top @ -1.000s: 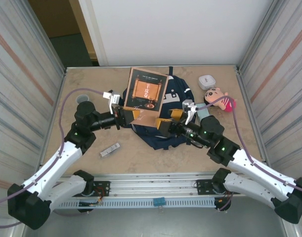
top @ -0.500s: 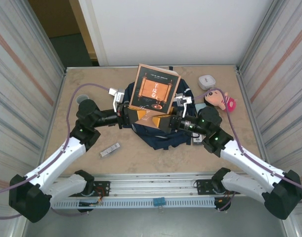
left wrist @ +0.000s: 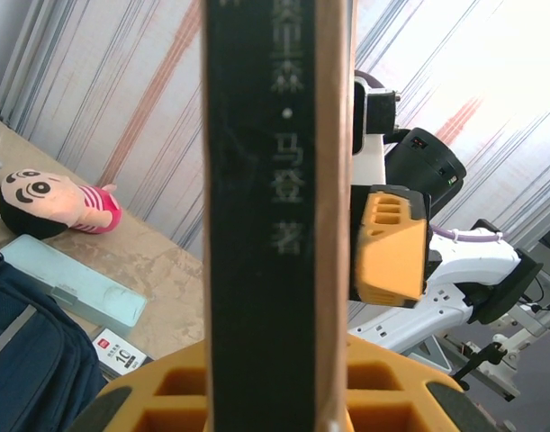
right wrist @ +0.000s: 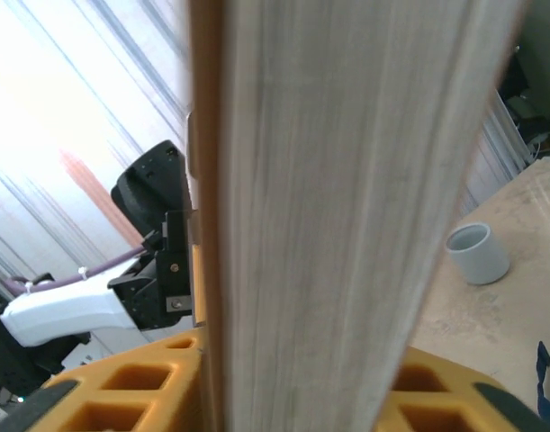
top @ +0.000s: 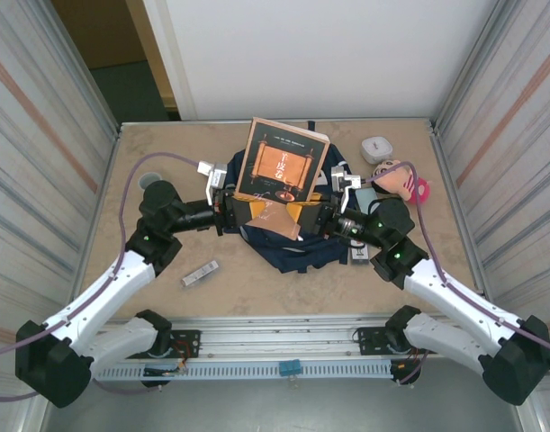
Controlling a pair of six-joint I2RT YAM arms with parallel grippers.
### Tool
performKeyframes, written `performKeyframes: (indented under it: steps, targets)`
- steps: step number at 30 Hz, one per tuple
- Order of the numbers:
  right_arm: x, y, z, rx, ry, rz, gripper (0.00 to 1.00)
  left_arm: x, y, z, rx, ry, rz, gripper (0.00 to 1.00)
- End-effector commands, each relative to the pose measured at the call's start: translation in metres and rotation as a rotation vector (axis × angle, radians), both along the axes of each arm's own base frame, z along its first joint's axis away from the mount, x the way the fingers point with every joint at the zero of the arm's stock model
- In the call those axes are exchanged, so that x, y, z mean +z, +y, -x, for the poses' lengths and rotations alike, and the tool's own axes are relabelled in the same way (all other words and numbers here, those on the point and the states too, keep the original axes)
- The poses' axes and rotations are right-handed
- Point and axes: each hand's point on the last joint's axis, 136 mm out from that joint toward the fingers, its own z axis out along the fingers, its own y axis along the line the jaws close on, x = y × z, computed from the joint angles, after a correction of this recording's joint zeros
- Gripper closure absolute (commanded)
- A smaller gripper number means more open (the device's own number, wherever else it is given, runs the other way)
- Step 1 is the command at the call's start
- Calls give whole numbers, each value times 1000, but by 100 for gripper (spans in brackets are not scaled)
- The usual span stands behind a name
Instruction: Pack books, pencil case, and school supplies into a backpack
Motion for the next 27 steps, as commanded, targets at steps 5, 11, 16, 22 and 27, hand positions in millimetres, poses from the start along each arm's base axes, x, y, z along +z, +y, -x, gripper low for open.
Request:
performKeyframes:
  steps: [5, 11, 16, 22, 27]
  targets:
    - [12, -12, -1, -75, -157, 56, 100, 5, -1, 5, -13, -80, -56, 66]
    - [-18, -39, 6, -183, -343, 332, 100, -10, 35, -10, 248, -222, -330, 27]
    - [-45, -57, -2, -247, -445, 566, 100, -4, 51, 7, 244, -446, -459, 25]
    - [-74, -55, 11, -121, -662, 741, 100, -2, 56, 34, 127, -698, -558, 20]
    - [-99, -53, 28, 49, -788, 855, 100, -20, 52, 49, 21, -828, -658, 15]
